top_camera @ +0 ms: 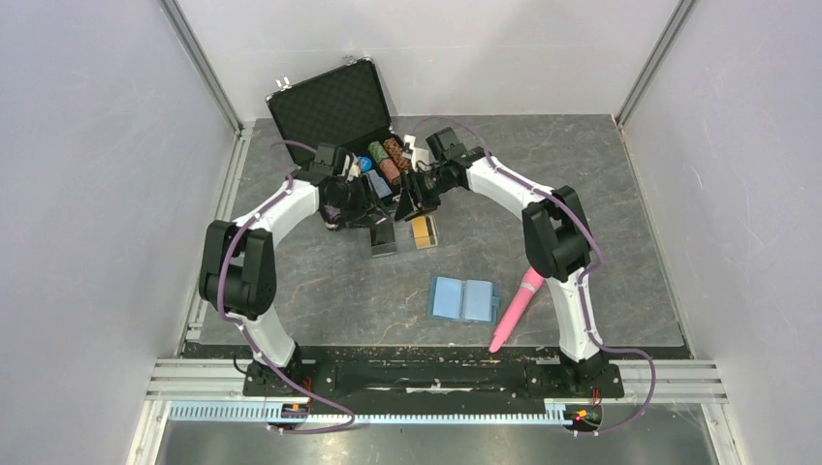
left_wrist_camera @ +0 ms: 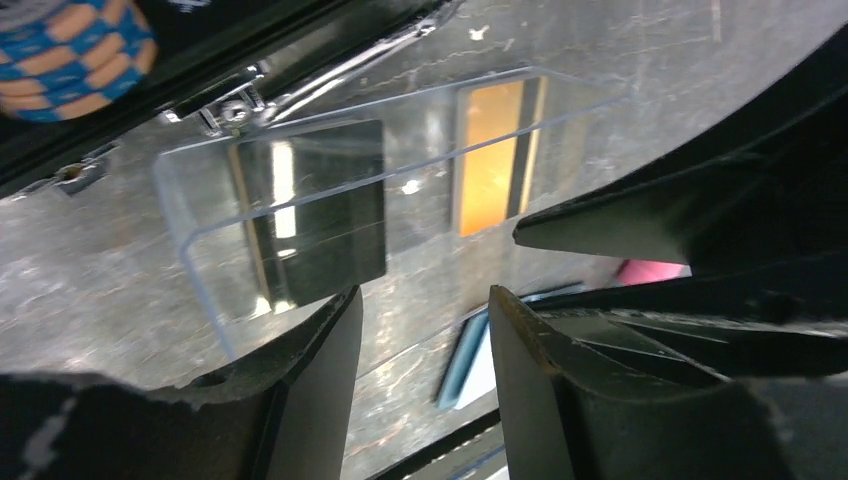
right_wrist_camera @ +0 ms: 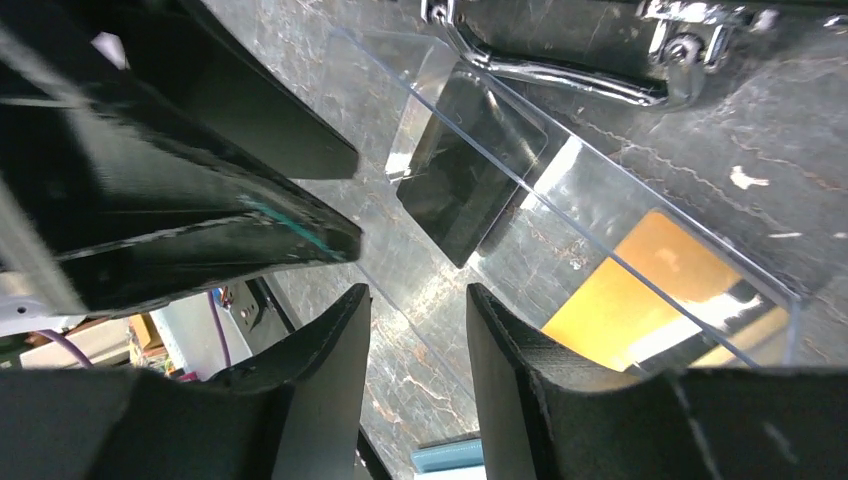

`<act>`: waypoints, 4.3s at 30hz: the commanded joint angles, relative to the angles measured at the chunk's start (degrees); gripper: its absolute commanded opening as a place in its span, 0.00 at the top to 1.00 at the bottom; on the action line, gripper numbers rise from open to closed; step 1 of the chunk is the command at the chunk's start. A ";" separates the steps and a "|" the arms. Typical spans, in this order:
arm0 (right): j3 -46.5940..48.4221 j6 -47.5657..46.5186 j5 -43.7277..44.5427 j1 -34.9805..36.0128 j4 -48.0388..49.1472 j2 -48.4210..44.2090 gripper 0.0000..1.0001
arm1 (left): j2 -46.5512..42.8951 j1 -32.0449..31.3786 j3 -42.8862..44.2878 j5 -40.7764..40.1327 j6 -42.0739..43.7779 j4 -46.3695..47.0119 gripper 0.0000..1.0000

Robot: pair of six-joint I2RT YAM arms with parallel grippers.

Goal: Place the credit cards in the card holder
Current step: Pick up the credit card from the storage box.

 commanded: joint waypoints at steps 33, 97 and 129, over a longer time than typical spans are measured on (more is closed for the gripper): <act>-1.33 4.51 8.48 5.13 4.80 11.30 0.56 | 14.77 -7.63 15.61 -25.44 15.83 -22.77 0.77; -7.24 0.32 0.53 9.02 4.36 10.40 0.85 | 3.03 -7.76 1.03 -13.58 3.34 -11.12 0.98; -12.20 1.14 3.65 10.87 5.90 -1.64 0.92 | -0.37 -9.13 -3.67 -15.01 -0.67 -10.59 0.98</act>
